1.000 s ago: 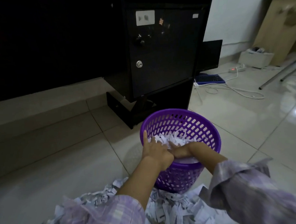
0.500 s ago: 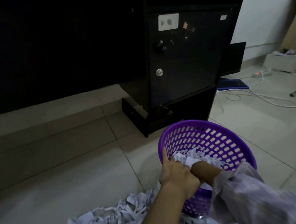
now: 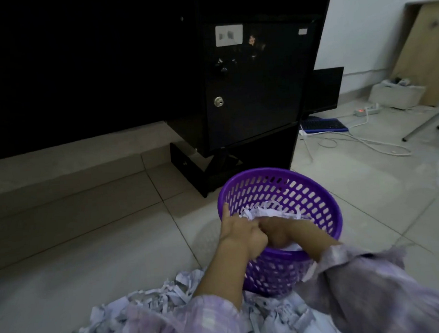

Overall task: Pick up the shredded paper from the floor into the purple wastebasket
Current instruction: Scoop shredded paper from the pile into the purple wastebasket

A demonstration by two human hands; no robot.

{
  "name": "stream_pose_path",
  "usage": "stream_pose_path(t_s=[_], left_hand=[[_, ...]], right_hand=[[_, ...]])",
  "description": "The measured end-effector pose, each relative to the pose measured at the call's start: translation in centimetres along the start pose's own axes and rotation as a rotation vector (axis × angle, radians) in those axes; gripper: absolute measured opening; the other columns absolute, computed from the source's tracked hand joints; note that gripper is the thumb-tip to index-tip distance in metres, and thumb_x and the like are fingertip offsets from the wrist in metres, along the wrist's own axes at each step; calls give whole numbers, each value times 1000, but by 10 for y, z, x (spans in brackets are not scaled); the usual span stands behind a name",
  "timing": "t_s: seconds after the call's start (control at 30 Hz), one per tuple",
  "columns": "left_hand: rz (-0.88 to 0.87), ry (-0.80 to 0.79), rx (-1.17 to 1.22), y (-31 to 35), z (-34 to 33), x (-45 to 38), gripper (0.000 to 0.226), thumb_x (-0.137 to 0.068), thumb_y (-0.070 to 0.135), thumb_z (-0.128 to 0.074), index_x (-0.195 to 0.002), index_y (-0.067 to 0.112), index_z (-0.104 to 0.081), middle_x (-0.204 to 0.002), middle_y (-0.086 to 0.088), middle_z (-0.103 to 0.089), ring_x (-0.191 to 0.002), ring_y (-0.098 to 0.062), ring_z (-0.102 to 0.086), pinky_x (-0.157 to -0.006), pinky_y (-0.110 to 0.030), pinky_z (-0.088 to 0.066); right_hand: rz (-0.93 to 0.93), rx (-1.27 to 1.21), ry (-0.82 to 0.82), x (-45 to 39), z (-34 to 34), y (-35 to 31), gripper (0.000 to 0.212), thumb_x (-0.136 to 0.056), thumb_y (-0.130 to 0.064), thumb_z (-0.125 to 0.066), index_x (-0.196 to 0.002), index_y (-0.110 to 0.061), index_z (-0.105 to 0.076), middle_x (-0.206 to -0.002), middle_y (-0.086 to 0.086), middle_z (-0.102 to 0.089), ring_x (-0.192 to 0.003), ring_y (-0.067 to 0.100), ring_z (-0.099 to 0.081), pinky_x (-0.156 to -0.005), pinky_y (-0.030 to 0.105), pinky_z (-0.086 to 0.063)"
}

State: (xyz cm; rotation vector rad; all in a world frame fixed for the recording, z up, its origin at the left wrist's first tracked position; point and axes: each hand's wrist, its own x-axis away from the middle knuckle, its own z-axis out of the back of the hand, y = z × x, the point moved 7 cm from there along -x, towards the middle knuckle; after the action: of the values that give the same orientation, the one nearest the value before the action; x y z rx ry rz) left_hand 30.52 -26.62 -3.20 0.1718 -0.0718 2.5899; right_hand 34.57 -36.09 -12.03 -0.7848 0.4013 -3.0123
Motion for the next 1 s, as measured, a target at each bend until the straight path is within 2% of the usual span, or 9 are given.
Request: stream_pose_path(t_s=[0.07,0.17,0.23,0.37,0.5,0.6,0.77,0.9,1.0], left_hand=[[-40,-5,6,4,3,4,47,-100,29,-27,-144,18,-38,-144,-7,-46,-134,-26,-35,-117,-49,10],[-73,29,46,3,9,7,44,-101,27,-27,-141,16,-41,-144,-7,-45,-133,-27,-36,-118,-51,1],[-81,55,48,0,12,7,41,-100,29,-32,-135,14,-47,-139,-8,-49,-129,-28,-42,-115,-49,-15],[-84,208,127,0,33,17,31,-97,25,-43,-119,7,-57,-122,-13,-59,-111,-31,-55,-90,-39,-43],[-39,363,242,-14,60,34,24,-95,19,-44,-108,8,-61,-113,-11,-63,-103,-30,-59,-77,-35,-44],[-47,415,247,-24,68,57,22,-94,17,-43,-107,9,-60,-112,-9,-64,-102,-29,-60,-72,-33,-42],[-5,346,288,-48,45,106,21,-91,15,-44,-102,8,-61,-106,-9,-65,-96,-28,-60,-70,-33,-42],[-7,253,281,-58,7,149,24,-93,16,-43,-106,7,-62,-109,-10,-63,-97,-28,-59,-76,-34,-46],[6,179,290,-68,-31,183,26,-95,17,-42,-111,6,-59,-114,-12,-62,-100,-30,-59,-77,-32,-45]], right_hand=[[-2,-35,34,13,12,-2,64,-79,-33,-68,-139,-27,-45,-146,3,-43,-136,27,-38,-111,41,-31],[0,-110,134,43,35,-6,57,-86,-32,-61,-140,-25,-45,-148,6,-40,-138,29,-33,-114,42,-24],[16,-71,208,65,52,-12,54,-88,-33,-59,-139,-22,-47,-144,7,-44,-134,28,-38,-111,41,-29],[31,-100,408,106,74,-13,40,-87,-20,-62,-127,-16,-60,-135,8,-55,-123,26,-50,-103,38,-42],[57,-182,563,135,84,-17,26,-89,-6,-57,-112,-12,-69,-120,7,-65,-105,18,-58,-84,25,-43],[62,-267,623,155,80,-26,22,-91,-4,-54,-102,-10,-72,-111,6,-69,-94,14,-59,-80,19,-41],[49,-292,540,183,38,-47,23,-91,-3,-52,-97,-13,-72,-106,8,-69,-91,22,-63,-75,25,-46],[41,-345,807,216,9,-59,23,-86,0,-56,-98,-13,-70,-103,3,-50,-80,13,-52,-77,25,-41],[19,-355,784,228,-30,-69,21,-85,-2,-57,-94,-15,-70,-103,7,-56,-74,11,-51,-72,21,-36]])
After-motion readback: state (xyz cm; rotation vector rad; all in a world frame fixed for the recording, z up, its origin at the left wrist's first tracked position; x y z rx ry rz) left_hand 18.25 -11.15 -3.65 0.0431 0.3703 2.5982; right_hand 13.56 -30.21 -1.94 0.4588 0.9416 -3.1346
